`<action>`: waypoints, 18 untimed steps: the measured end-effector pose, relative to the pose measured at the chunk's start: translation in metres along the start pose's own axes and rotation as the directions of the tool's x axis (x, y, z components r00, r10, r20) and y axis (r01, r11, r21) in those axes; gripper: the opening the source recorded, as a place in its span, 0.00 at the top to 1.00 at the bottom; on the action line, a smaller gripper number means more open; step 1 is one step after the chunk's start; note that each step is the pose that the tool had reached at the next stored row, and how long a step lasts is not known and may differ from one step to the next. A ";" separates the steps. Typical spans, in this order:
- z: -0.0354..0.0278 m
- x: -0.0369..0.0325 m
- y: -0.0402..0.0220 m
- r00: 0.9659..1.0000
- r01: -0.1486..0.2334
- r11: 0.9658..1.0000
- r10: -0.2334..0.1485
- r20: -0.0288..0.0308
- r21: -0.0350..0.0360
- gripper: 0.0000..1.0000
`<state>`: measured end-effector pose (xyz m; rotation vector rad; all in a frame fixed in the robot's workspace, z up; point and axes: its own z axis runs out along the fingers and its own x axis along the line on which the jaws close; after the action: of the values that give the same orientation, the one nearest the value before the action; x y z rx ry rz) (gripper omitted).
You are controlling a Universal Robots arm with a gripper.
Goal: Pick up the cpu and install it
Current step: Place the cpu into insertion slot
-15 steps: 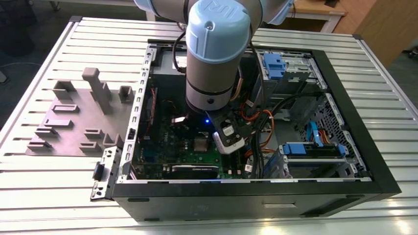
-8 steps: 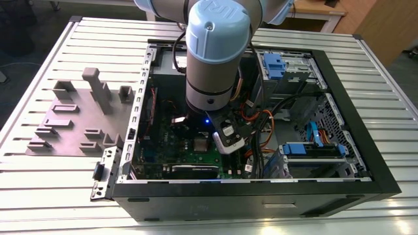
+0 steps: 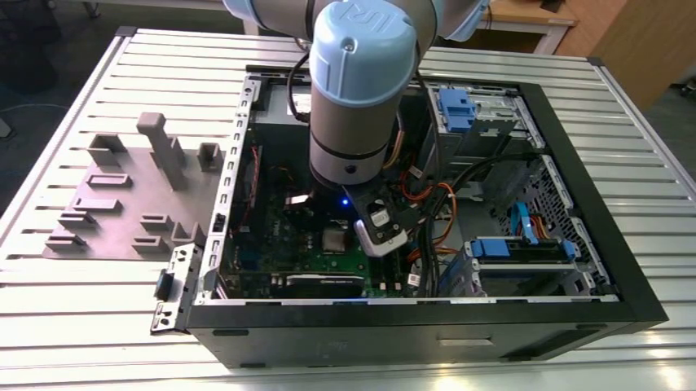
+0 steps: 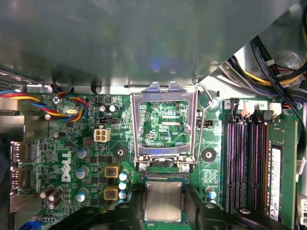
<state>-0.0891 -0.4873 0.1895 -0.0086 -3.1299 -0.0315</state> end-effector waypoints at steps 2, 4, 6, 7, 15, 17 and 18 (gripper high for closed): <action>-0.0002 0.0001 -0.0001 1.000 0.000 1.000 0.000 0.000 0.000 0.49; -0.0003 0.0001 -0.0001 1.000 0.000 1.000 0.000 0.000 0.001 0.49; -0.0003 0.0002 -0.0001 1.000 0.000 1.000 0.000 -0.001 0.001 0.49; -0.0003 0.0002 -0.0001 1.000 0.000 1.000 0.000 0.000 0.001 0.49; -0.0034 0.0007 0.0000 1.000 0.000 1.000 0.000 0.000 0.001 0.49; -0.0043 0.0008 0.0000 1.000 0.000 1.000 0.000 0.000 0.001 0.49; -0.0049 0.0008 0.0000 1.000 0.000 1.000 0.000 -0.001 0.001 0.49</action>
<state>-0.0898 -0.4874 0.1944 -0.0091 -3.1294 -0.0303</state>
